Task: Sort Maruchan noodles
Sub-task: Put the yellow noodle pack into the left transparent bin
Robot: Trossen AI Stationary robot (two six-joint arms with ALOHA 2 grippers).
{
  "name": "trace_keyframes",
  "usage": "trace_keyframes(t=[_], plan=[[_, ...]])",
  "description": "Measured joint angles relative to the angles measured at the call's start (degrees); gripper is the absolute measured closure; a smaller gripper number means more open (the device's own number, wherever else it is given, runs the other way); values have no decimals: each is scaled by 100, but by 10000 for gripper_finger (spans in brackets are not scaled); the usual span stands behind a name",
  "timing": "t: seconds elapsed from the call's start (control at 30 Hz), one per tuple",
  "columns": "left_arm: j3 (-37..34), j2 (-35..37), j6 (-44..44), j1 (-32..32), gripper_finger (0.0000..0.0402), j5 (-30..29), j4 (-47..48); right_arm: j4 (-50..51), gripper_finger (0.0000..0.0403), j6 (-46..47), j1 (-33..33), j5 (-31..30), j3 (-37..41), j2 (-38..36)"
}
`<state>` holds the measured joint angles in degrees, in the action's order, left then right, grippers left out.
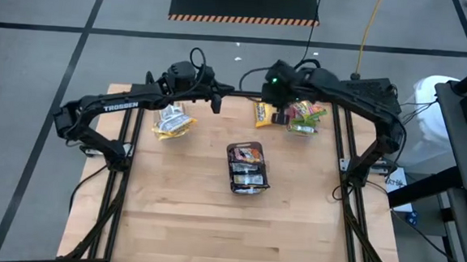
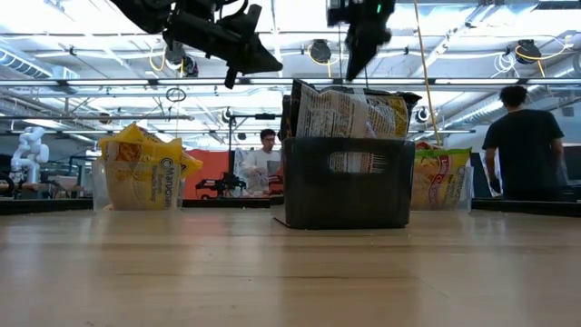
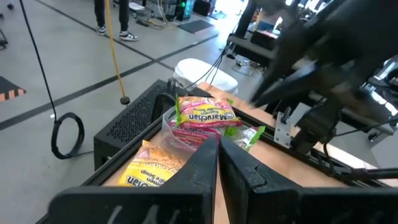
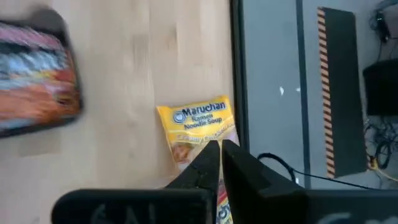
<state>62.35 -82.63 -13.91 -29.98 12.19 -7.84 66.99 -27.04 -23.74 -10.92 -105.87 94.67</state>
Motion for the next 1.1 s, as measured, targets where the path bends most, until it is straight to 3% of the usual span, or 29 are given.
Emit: trace_keyframes(t=[0.17, 0.4, 0.7, 0.9, 1.1], plan=[[-2, 163, 9, 0, 381, 1, 158, -1420, 377, -686, -69, -864, 1283, 9], [-2, 498, 174, 0, 380, -1, 894, -2892, 342, -1577, -145, -975, 2351, 9], [-2, 927, 372, 0, 380, -5, 1301, -4035, 340, -1738, -401, -622, 2742, -12], [-2, 1060, 400, -4, 380, -21, 1269, -5017, 355, -1405, -403, -554, 2744, -24], [-2, 1058, 421, -4, 380, -23, 1287, -5161, 384, -1208, -406, -529, 2745, -31]])
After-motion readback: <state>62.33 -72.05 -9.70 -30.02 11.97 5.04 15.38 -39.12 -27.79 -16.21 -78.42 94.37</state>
